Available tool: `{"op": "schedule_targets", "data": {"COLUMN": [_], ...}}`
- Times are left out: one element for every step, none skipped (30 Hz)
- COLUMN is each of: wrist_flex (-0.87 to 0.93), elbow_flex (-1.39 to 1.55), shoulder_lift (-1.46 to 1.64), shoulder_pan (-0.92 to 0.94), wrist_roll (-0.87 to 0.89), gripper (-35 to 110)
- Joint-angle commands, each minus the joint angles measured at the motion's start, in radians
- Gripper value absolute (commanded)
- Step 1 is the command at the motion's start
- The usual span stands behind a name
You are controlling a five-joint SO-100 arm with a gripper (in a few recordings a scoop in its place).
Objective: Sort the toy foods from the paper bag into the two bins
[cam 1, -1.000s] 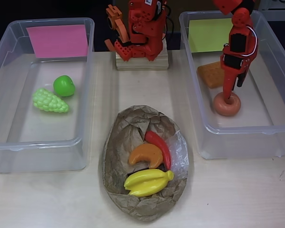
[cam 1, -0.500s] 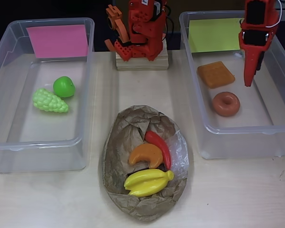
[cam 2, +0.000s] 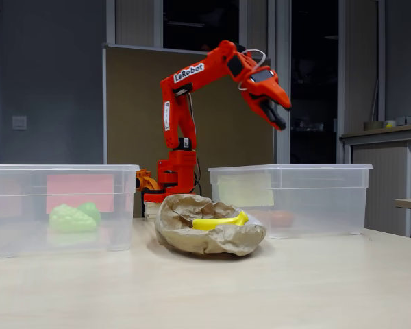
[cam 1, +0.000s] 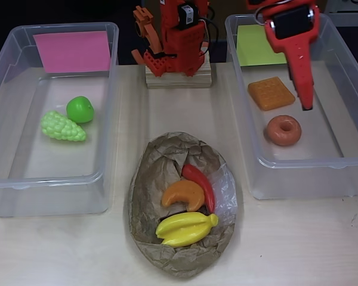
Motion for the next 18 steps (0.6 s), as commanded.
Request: {"op": "schedule_targets", "data": {"wrist_flex": [-0.089,-0.106,-0.114,-0.118,-0.126,-0.135,-0.141,-0.146,-0.146,-0.140,-0.137,-0.137,-0.137,-0.140,-0.147,-0.150,-0.150,-0.149], "elbow_flex": [0.058,0.071,0.080,0.087,0.092,0.094,0.094,0.091,0.083,0.071,0.058,0.048,0.035,0.026,0.015,0.000,-0.020,-0.043], "shoulder_lift": [0.051,0.037,0.020,0.002,-0.023,-0.049,-0.080,-0.109,-0.141,-0.179,-0.216,-0.256,-0.295,-0.333,-0.368,-0.407,-0.445,-0.483], "shoulder_pan": [0.143,0.183,0.222,0.261,0.298,0.330,0.356,0.379,0.394,0.405,0.413,0.417,0.420,0.425,0.430,0.434,0.440,0.446], "wrist_roll": [-0.242,-0.296,-0.337,-0.370,-0.388,-0.403,-0.420,-0.426,-0.430,-0.434,-0.446,-0.454,-0.460,-0.469,-0.483,-0.499,-0.512,-0.525], "gripper": [31,31,30,28,24,21,18,17,17,19,23,26,28,30,33,35,36,37]}}
